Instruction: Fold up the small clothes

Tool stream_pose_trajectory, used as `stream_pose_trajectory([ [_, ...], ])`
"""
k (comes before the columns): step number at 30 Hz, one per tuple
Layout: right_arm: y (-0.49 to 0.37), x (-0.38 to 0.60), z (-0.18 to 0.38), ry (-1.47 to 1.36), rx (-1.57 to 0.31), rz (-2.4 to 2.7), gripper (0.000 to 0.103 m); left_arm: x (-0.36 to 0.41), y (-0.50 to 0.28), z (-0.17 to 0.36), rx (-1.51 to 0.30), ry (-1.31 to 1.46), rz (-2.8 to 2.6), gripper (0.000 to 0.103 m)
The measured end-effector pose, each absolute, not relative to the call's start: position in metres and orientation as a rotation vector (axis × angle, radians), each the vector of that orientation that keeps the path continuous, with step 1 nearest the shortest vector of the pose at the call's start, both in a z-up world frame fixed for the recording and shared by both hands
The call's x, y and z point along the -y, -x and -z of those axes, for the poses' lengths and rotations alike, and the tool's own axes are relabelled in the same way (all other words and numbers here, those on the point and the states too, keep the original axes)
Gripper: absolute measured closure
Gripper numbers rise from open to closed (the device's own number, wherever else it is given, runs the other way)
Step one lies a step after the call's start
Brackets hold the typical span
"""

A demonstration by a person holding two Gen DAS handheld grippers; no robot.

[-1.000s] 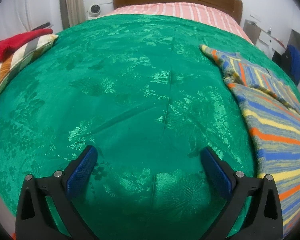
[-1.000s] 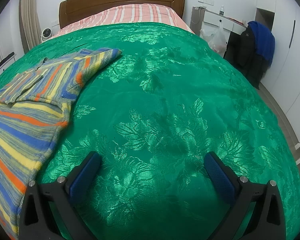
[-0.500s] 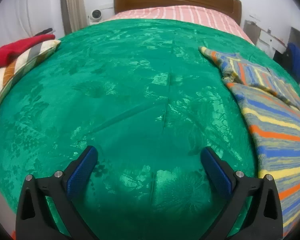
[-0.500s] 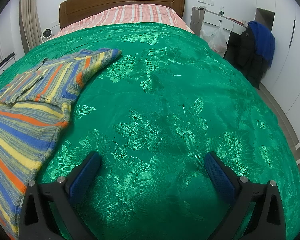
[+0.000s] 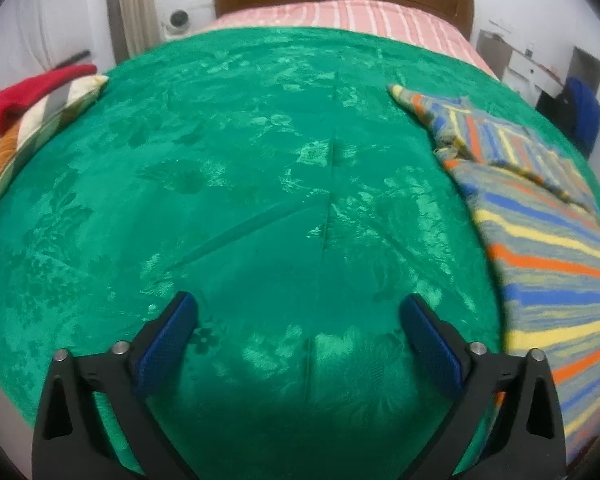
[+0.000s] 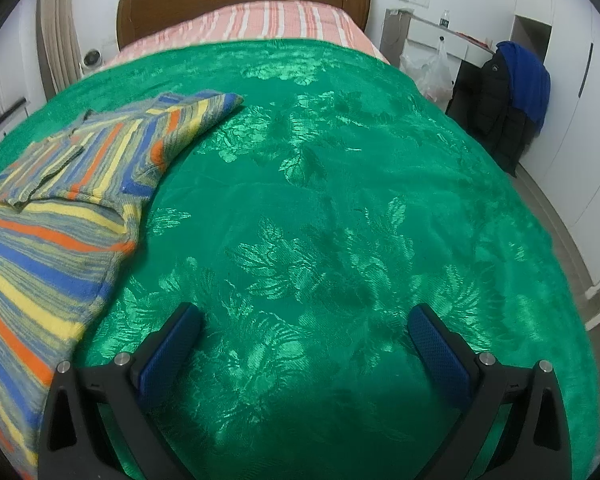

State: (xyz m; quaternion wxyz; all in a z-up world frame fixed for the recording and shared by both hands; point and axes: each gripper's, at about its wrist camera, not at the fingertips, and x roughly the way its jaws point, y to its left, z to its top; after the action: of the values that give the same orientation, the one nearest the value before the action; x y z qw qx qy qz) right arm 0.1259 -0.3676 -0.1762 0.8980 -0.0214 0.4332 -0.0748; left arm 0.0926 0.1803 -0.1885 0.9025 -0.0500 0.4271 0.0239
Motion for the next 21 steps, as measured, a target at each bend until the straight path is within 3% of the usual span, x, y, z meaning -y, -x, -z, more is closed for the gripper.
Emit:
stream_pose_trajectory([
  [3, -0.106, 0.365, 0.143, -0.035, -0.889, 0.061, 0.006, -0.194, -0.067, 0.164, -0.866, 0.232, 0.065, 0.001],
  [9, -0.019, 0.324, 0.103, -0.071, -1.001, -0.346, 0.006, -0.147, -0.026, 0.171, -1.099, 0.216, 0.298, 0.003],
  [11, 0.012, 0.304, 0.114, -0.073, -1.096, -0.423, 0.006, -0.126, -0.016, 0.183, -1.17, 0.172, 0.333, 0.011],
  [12, 0.025, 0.297, 0.123, -0.081, -1.137, -0.443, 0.01, -0.115, -0.013, 0.192, -1.209, 0.146, 0.339, 0.021],
  [17, 0.052, 0.286, 0.177, -0.281, -1.317, -0.45, 0.035, -0.095, -0.008, 0.201, -1.238, 0.027, 0.313, 0.026],
  [20, 0.049, 0.27, 0.196, -0.268, -1.351, -0.449, 0.043, -0.081, 0.0, 0.202, -1.267, -0.038, 0.322, 0.039],
  [21, 0.045, 0.263, 0.203, -0.263, -1.371, -0.461, 0.051, -0.079, 0.003, 0.204, -1.273, -0.056, 0.326, 0.047],
])
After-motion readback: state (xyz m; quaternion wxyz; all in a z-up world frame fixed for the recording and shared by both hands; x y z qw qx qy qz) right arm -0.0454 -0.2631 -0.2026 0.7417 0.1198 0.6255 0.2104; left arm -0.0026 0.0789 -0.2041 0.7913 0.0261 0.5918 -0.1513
